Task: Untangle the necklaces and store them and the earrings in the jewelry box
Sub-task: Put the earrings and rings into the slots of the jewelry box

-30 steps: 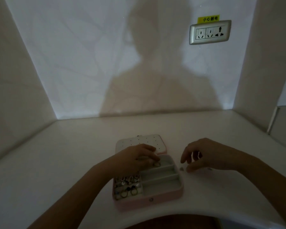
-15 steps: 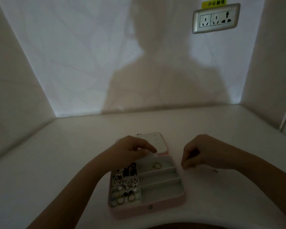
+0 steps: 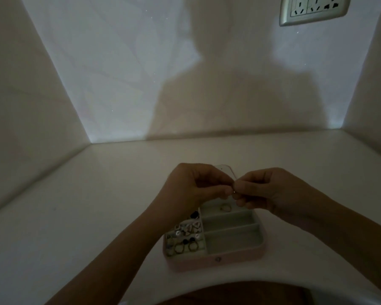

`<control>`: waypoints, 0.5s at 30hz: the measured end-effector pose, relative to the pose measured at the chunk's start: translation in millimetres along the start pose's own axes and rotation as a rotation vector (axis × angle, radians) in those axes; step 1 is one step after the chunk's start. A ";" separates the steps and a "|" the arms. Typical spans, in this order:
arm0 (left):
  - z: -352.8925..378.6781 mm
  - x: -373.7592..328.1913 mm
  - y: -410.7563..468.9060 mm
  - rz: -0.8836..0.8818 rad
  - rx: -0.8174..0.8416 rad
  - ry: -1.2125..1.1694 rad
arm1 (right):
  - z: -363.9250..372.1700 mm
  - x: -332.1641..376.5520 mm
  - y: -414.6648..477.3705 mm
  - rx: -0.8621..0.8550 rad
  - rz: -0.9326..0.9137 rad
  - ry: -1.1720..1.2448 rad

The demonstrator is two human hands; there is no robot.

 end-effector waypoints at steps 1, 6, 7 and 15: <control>-2.0 -1.2 -1.0 0.004 -0.006 -0.001 | 3.6 1.0 1.8 0.013 0.012 0.008; -17.4 -3.3 -11.0 0.013 -0.104 -0.072 | 19.3 6.0 13.6 0.040 0.040 0.095; -20.2 -3.2 -14.1 0.011 -0.122 -0.075 | 23.3 4.8 15.2 0.048 0.051 0.109; -35.0 12.0 -32.6 -0.082 -0.155 0.019 | 46.1 -10.6 27.5 0.044 0.083 0.131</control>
Point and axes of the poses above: each hand's wrist, its own y-axis towards the middle knuckle, its own z-axis out of the palm, x = y × z, the point moved 5 cm from there along y, towards the middle knuckle, and after that the axes turned 5 degrees about -y, right-handed, at the moved point
